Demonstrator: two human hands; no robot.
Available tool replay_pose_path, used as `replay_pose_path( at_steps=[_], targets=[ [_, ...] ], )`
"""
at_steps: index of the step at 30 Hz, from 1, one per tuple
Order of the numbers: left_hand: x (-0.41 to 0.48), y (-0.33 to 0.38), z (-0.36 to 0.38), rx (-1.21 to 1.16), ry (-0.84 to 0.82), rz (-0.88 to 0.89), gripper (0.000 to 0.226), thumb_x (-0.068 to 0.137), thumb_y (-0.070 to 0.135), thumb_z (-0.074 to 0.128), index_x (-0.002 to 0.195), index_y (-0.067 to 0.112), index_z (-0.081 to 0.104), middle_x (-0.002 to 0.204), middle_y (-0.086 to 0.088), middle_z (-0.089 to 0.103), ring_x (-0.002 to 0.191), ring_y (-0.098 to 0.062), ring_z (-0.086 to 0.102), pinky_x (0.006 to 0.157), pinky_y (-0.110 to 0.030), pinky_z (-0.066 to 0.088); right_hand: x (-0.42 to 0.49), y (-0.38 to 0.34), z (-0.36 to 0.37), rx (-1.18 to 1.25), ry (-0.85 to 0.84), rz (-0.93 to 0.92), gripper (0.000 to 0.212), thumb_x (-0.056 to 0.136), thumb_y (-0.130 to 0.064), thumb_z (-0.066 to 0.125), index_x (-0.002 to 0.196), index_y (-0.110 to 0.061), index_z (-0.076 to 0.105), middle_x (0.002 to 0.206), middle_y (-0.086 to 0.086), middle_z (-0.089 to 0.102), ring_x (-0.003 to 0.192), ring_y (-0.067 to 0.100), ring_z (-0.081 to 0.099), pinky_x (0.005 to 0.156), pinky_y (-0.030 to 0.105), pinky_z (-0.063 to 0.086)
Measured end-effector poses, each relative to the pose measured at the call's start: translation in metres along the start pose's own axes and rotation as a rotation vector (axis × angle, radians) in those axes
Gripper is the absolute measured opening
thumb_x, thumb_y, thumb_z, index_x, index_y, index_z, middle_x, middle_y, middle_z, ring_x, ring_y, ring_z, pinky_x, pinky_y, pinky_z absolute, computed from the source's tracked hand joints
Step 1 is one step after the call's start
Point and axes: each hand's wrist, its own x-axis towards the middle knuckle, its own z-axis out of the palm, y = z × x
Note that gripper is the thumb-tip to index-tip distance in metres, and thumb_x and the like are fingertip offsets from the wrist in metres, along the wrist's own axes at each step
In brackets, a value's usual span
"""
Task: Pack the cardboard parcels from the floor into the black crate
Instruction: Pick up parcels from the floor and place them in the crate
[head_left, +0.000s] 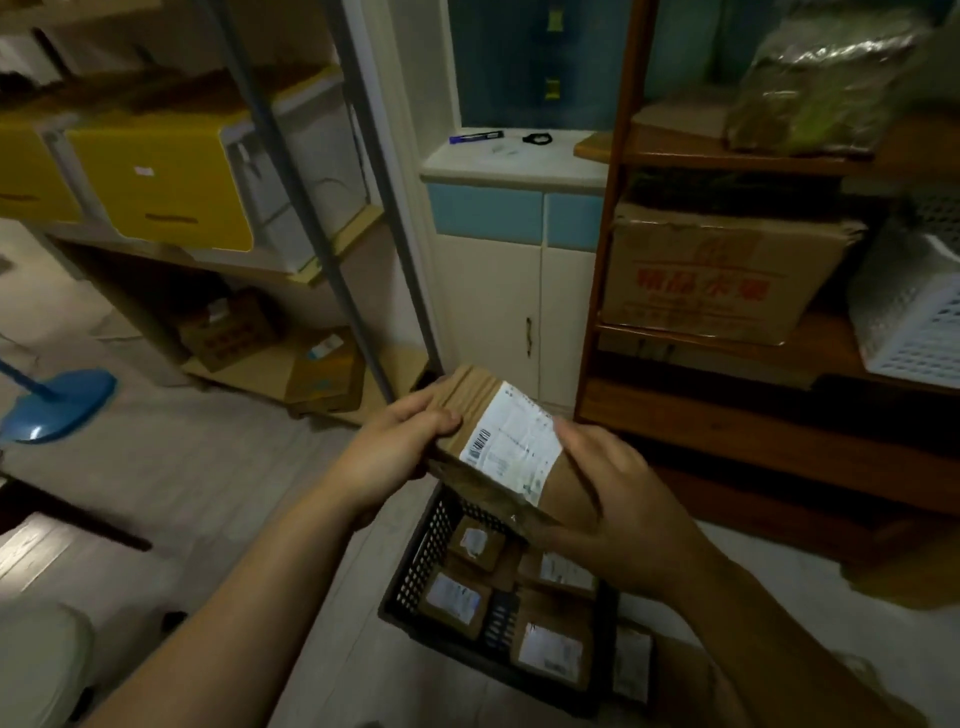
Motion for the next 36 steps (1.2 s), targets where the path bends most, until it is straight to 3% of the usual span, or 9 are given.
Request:
replay_pose_path(
  at_steps=[4,7,11,16,19,22,27,30,36],
  targets=[
    [0.06,-0.016,-0.02,0.093,-0.167,0.053,0.024,0.093,0.032,0.05,0.115,0.034,0.059,0.109,0.001,0.065,0.097,-0.013,0.061,0.087,-0.032,0.047,0.029,-0.011,0.04,-0.058,0.001,0.112,0.09,0.079,-0.061,0.061,0.144,-0.049,0.0,0.154,-0.006,0.015,0.134,0.013,0.027,0.106,0.031,0.034],
    [0.104,-0.037,-0.044,0.157,-0.271,0.079,0.041,0.092,0.044,0.048,0.132,0.034,0.05,0.126,0.002,0.058,0.112,-0.015,0.055,0.098,-0.037,0.045,0.053,-0.031,0.077,0.042,0.076,0.281,0.086,0.078,-0.057,0.062,0.145,-0.049,0.009,0.15,-0.005,0.019,0.126,0.013,0.036,0.099,0.031,0.045],
    [0.148,-0.068,-0.081,0.286,-0.374,0.095,0.055,0.094,0.037,0.048,0.145,0.029,0.029,0.15,-0.002,0.031,0.134,-0.02,0.034,0.108,-0.037,0.031,0.074,-0.053,0.121,0.205,0.168,0.566,0.079,0.083,-0.048,0.064,0.146,-0.046,0.016,0.138,-0.009,0.023,0.111,0.006,0.04,0.089,0.022,0.043],
    [0.198,-0.128,-0.094,0.494,-0.504,-0.008,0.062,0.092,0.036,0.054,0.146,0.03,0.025,0.156,0.002,0.023,0.14,-0.019,0.027,0.109,-0.032,0.027,0.087,-0.043,0.165,0.201,0.181,0.817,0.079,0.082,-0.053,0.061,0.148,-0.041,0.018,0.124,-0.009,0.025,0.104,0.007,0.042,0.087,0.02,0.04],
    [0.229,-0.179,-0.083,0.7,-0.59,-0.018,0.061,0.093,0.034,0.054,0.146,0.022,0.027,0.153,-0.003,0.028,0.136,-0.021,0.033,0.104,-0.027,0.03,0.098,-0.01,0.204,0.203,0.117,0.909,0.081,0.081,-0.059,0.059,0.147,-0.042,0.017,0.132,-0.003,0.023,0.116,0.017,0.044,0.098,0.03,0.043],
    [0.265,-0.248,-0.061,0.89,-0.705,0.042,0.065,0.087,0.049,0.05,0.143,0.022,0.034,0.147,-0.003,0.036,0.136,-0.023,0.03,0.114,-0.038,0.026,0.11,0.038,0.257,0.194,0.02,1.001,0.079,0.082,-0.064,0.053,0.148,-0.041,0.015,0.139,0.003,0.022,0.124,0.023,0.043,0.1,0.03,0.041],
    [0.32,-0.371,-0.017,1.114,-0.793,0.054,0.067,0.092,0.049,0.046,0.149,0.026,0.019,0.154,-0.004,0.023,0.143,-0.026,0.016,0.117,-0.043,0.016,0.131,0.126,0.364,0.219,-0.036,1.063,0.078,0.085,-0.062,0.051,0.149,-0.038,0.015,0.146,0.009,0.014,0.133,0.03,0.035,0.108,0.034,0.036],
    [0.346,-0.441,0.008,1.163,-0.825,0.036,0.067,0.093,0.047,0.045,0.149,0.025,0.017,0.154,-0.005,0.025,0.141,-0.025,0.019,0.118,-0.038,0.014,0.14,0.172,0.426,0.2,-0.079,1.083,0.078,0.085,-0.063,0.049,0.149,-0.04,0.011,0.144,0.009,0.012,0.132,0.032,0.032,0.108,0.037,0.036],
    [0.385,-0.567,0.043,1.241,-0.864,0.026,0.099,0.063,0.077,0.03,0.147,0.026,0.023,0.153,-0.01,0.024,0.138,-0.036,0.021,0.113,-0.051,0.022,0.152,0.24,0.532,0.191,-0.127,1.066,0.077,0.082,-0.069,0.048,0.147,-0.042,0.016,0.142,0.012,0.016,0.126,0.038,0.037,0.1,0.045,0.044]
  ],
)
